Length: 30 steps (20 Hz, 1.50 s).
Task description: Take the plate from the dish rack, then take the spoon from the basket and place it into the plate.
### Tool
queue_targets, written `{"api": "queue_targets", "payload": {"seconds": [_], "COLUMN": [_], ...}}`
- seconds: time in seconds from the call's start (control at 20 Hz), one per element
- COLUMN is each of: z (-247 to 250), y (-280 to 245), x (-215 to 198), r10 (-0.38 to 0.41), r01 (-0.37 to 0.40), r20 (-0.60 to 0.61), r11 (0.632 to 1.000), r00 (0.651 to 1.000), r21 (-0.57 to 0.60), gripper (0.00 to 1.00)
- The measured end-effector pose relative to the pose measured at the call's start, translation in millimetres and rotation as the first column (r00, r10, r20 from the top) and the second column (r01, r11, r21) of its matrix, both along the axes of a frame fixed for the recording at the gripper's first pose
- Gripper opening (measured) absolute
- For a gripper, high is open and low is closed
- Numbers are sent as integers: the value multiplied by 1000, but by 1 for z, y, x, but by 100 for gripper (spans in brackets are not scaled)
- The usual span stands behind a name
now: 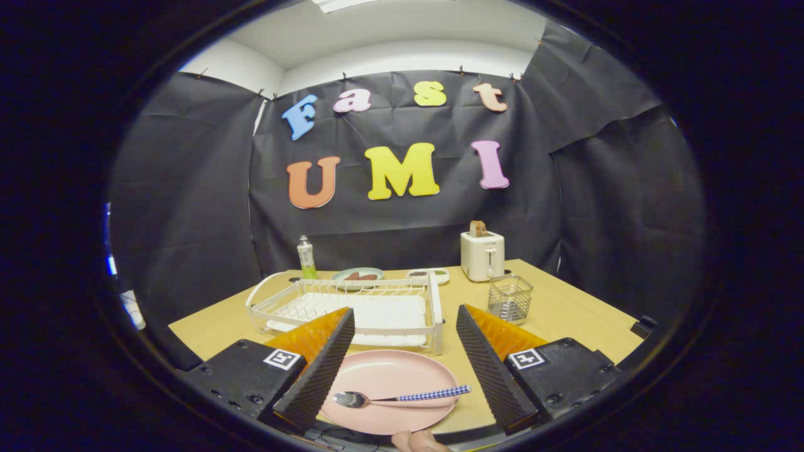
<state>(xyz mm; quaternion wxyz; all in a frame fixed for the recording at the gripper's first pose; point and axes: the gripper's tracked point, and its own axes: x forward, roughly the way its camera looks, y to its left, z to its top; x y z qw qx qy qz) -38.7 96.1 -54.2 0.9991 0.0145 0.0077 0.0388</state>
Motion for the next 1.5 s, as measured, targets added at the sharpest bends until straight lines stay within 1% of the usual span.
{"api": "queue_targets", "payload": {"seconds": [0.2, 0.35, 0.6, 0.7, 0.8, 1.2, 1.5], "z": [29, 51, 83, 99, 101, 92, 88], "y": [-30, -41, -57, -60, -57, -58, -55], "x": [-21, -42, -77, -89, -96, -101, -99], "r10": [-14, 6, -9, -11, 1, 7, 26], "r01": [14, -8, 11, 15, 2, 1, -25], "r20": [18, 60, 139, 200, 222, 191, 181], "r11": [999, 999, 1000, 1000, 1000, 999, 1000], "r00": [1000, 998, 990, 980, 975, 982, 983], "r21": [31, 34, -11, -14, -16, -41, -11], "gripper": [100, 100, 100, 100, 100, 100, 100]}}
